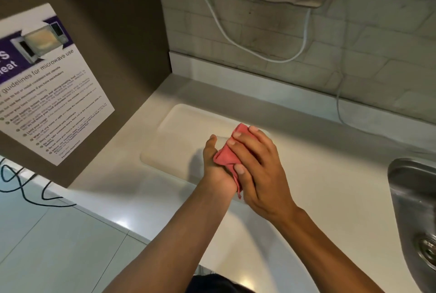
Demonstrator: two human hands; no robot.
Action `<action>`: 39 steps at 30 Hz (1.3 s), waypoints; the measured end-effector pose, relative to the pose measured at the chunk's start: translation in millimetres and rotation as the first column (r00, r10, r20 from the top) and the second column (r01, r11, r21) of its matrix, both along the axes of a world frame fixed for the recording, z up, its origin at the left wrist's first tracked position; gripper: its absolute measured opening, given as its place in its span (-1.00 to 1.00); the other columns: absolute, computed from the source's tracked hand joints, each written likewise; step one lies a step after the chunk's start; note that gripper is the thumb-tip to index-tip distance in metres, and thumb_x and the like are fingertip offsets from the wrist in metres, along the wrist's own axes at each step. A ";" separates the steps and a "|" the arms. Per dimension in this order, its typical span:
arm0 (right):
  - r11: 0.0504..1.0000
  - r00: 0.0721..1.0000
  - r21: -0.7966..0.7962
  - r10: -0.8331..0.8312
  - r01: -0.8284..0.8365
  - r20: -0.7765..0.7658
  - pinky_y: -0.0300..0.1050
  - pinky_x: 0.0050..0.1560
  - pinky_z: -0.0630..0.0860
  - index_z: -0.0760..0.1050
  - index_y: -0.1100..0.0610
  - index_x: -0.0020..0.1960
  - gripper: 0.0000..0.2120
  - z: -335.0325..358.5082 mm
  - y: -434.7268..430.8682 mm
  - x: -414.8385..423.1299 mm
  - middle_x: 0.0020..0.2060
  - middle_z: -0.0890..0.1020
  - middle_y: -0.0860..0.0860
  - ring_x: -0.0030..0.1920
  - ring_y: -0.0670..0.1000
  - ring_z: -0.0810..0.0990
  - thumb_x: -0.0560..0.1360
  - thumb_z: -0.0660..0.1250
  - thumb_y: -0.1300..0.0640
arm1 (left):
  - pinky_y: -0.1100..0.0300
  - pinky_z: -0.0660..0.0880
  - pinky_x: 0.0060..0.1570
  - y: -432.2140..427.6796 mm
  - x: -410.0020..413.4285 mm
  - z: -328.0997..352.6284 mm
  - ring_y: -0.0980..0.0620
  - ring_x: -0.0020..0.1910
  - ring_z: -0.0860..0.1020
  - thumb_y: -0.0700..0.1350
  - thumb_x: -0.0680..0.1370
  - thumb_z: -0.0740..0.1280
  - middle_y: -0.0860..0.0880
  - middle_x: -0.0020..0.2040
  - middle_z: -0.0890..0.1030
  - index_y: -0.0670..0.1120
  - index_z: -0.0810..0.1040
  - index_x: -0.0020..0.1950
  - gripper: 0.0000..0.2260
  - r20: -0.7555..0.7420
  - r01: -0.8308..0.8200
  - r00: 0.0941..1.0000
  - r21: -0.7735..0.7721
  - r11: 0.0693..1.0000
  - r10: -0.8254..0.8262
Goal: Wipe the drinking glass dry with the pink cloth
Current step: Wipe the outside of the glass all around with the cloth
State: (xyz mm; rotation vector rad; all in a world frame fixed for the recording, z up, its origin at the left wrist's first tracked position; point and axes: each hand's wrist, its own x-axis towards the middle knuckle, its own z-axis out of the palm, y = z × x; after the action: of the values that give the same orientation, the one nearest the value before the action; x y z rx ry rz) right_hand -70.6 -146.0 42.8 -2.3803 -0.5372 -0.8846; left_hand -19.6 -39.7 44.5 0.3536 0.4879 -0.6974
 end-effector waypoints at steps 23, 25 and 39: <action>0.928 0.985 0.368 0.002 0.064 -0.175 -0.09 0.58 0.08 0.06 0.12 0.63 -0.49 -29.6 23.8 -17.4 0.63 0.03 -0.18 0.64 0.05 0.02 0.74 -0.05 -0.04 | -0.02 0.67 -0.08 -3.4 -3.9 14.4 -0.20 -0.28 0.78 0.40 0.61 0.20 -0.28 -0.18 0.78 -0.30 0.77 -0.28 -0.21 -0.082 -0.033 0.995 0.191 0.981 0.050; 0.993 0.996 0.117 0.041 -0.032 -0.075 0.18 0.59 0.02 0.03 0.06 0.65 -0.49 -33.2 4.1 -11.4 0.62 0.12 -0.06 0.62 0.26 0.04 0.74 -0.01 -0.02 | -0.08 0.61 -0.05 -2.2 -2.6 15.6 -0.23 -0.24 0.77 0.39 0.59 0.26 -0.28 -0.19 0.77 -0.28 0.76 -0.10 -0.29 -0.135 -0.020 0.990 0.184 0.983 0.045; 0.863 0.891 0.486 0.110 0.135 -0.442 -0.12 0.25 0.54 0.50 -0.08 0.39 -0.58 -11.3 -0.9 3.5 0.24 0.60 -0.10 0.23 -0.11 0.59 0.71 -0.02 -0.10 | -0.06 0.62 0.16 3.6 -14.9 1.9 -0.20 0.10 0.67 0.31 0.60 0.31 -0.22 0.15 0.67 -0.23 0.59 0.43 -0.33 -0.095 -0.067 0.990 0.328 0.942 0.104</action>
State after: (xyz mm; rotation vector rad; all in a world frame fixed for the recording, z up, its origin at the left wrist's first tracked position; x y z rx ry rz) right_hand -67.1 -146.8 31.5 -1.9945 -0.0764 -0.3696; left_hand -34.5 -36.1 46.3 0.6009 0.7236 -0.5532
